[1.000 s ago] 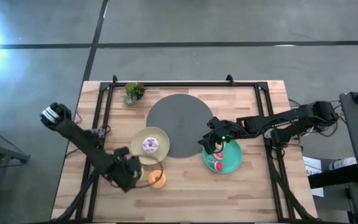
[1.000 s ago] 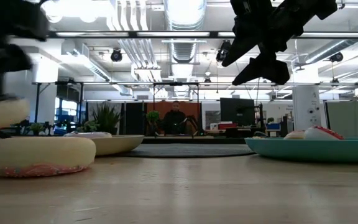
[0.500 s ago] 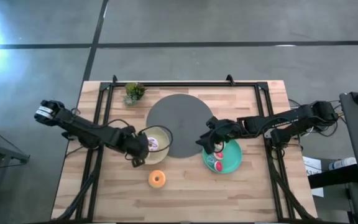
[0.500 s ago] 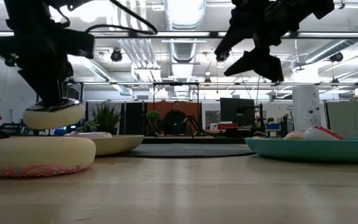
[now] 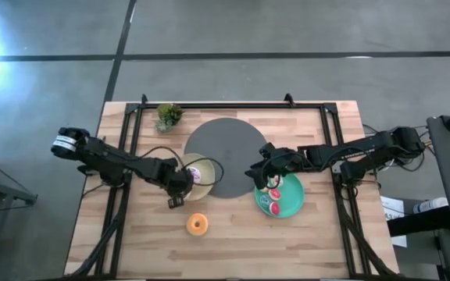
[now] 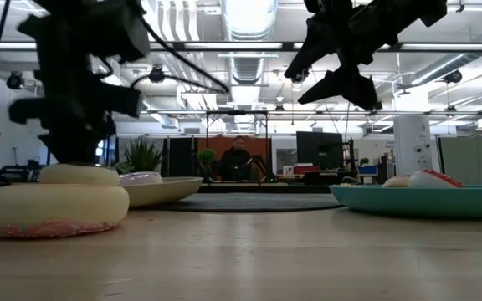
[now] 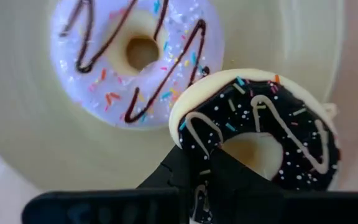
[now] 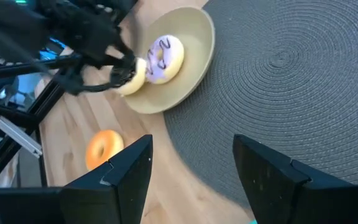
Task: Pick & Place donuts
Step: Put the large black donut on the brown plate
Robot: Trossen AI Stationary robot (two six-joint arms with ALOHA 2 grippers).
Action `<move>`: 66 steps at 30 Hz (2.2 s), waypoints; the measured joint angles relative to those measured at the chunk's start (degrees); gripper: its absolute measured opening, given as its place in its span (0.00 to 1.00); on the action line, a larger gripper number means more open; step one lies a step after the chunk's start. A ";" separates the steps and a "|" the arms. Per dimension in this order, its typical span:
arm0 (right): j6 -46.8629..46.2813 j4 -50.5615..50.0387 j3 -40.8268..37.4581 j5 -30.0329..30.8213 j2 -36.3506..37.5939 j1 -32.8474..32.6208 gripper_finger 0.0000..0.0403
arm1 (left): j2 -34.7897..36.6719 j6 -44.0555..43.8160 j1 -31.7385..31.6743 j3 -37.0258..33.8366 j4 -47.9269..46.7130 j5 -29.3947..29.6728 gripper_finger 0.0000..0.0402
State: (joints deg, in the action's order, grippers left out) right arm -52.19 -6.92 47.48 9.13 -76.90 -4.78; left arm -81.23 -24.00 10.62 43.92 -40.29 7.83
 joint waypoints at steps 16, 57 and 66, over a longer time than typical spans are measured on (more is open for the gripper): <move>-2.25 0.00 0.00 0.38 0.00 0.07 0.53 | -1.80 9.20 -13.91 3.14 4.23 4.73 0.02; -2.05 -0.09 0.00 3.04 -0.02 1.05 0.53 | -0.19 10.38 -17.19 2.28 11.19 12.49 0.27; 1.26 6.18 0.45 1.02 -1.58 3.51 0.53 | 1.55 8.91 -17.16 4.52 7.59 12.82 0.35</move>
State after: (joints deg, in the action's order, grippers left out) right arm -50.93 -0.74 47.93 10.14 -78.48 -1.27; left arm -79.69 -15.09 -6.55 48.44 -32.70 20.64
